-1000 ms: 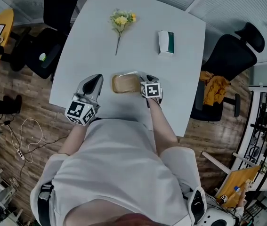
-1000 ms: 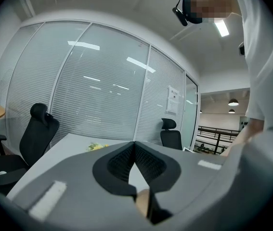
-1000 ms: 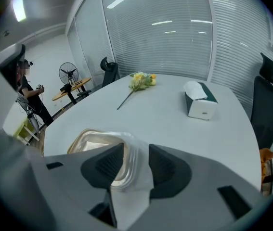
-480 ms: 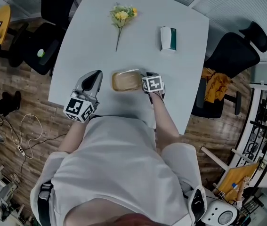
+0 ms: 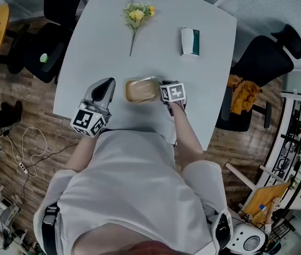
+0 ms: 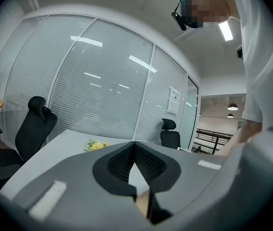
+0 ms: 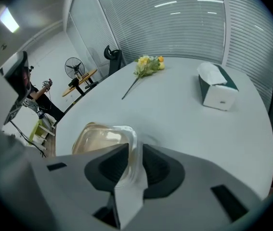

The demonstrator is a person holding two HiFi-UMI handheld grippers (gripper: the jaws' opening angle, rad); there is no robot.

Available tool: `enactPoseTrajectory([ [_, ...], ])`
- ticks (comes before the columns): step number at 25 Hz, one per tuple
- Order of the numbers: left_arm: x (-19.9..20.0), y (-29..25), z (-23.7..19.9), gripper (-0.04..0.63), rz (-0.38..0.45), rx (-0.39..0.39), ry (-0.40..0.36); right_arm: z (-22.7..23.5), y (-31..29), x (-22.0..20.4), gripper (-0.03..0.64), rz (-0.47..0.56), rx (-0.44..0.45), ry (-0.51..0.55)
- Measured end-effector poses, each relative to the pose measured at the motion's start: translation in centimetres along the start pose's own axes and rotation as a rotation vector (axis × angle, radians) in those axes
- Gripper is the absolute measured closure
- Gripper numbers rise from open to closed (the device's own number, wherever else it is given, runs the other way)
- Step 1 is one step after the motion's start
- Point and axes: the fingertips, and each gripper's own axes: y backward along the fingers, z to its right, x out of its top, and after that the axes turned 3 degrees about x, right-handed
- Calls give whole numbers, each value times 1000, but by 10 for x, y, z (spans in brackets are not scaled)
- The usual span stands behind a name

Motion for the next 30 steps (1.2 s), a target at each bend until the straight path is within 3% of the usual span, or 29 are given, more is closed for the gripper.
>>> enactPoseTrajectory([
  [6, -1, 0, 1, 586, 8, -14, 6, -2, -4, -1, 529, 3, 36, -34],
  [11, -1, 3, 0, 586, 8, -10, 7, -3, -4, -2, 589, -3, 18, -19],
  [30, 0, 6, 6, 586, 10, -4, -10, -6, 12, 11, 594, 70, -48, 77],
])
